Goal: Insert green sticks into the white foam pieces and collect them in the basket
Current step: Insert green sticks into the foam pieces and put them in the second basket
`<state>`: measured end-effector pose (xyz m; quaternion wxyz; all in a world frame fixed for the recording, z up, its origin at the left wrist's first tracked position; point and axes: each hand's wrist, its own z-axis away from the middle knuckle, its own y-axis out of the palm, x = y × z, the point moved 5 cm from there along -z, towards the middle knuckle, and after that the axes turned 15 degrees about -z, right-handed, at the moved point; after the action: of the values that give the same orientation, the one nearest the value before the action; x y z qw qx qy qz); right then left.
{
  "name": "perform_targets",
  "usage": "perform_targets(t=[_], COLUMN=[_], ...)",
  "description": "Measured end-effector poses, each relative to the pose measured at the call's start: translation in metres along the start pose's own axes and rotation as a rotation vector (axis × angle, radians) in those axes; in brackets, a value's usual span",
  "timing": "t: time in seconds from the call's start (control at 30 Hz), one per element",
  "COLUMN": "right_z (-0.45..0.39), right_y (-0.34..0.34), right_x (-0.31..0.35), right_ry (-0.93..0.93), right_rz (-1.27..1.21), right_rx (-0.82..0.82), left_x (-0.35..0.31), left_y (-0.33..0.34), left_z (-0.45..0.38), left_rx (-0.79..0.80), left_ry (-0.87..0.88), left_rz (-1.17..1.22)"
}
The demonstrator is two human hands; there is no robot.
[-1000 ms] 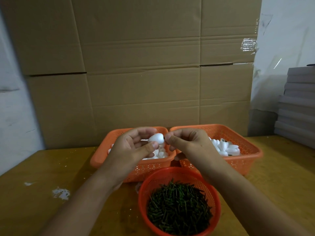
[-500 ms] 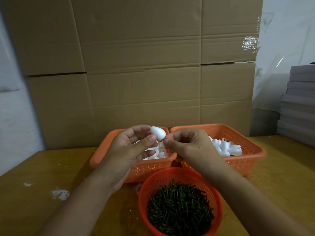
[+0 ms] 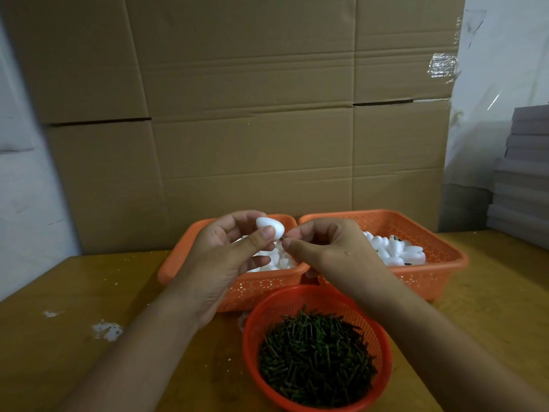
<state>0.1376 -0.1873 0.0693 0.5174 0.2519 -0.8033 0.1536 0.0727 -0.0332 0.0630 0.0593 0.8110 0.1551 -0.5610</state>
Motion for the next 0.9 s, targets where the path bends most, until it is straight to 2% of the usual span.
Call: perform_targets(t=[0.23,0.47,0.67,0.9], right_z=[0.0006,0.0005,0.0002,-0.0008], right_y=[0.0000,0.0027,-0.0014,0.0006], right_x=[0.0012,-0.0038,-0.0042,-0.0033], right_ry=[0.000,0.061,0.071,0.028], right_rz=[0.035,-0.033,-0.087,-0.042], right_rx=[0.011,0.047,-0.014,-0.039], left_x=[-0.0004,0.0013,-0.0004,0.0002], left_y=[0.0001,-0.0011,-0.0008,0.0027], left_z=[0.0002,-0.0006,-0.0004,0.0004], left_rx=[0.039,0.069,0.057,0.047], left_ry=[-0.003,-0.007,0.009,-0.002], left_rz=[0.002,0.019,0.002,-0.026])
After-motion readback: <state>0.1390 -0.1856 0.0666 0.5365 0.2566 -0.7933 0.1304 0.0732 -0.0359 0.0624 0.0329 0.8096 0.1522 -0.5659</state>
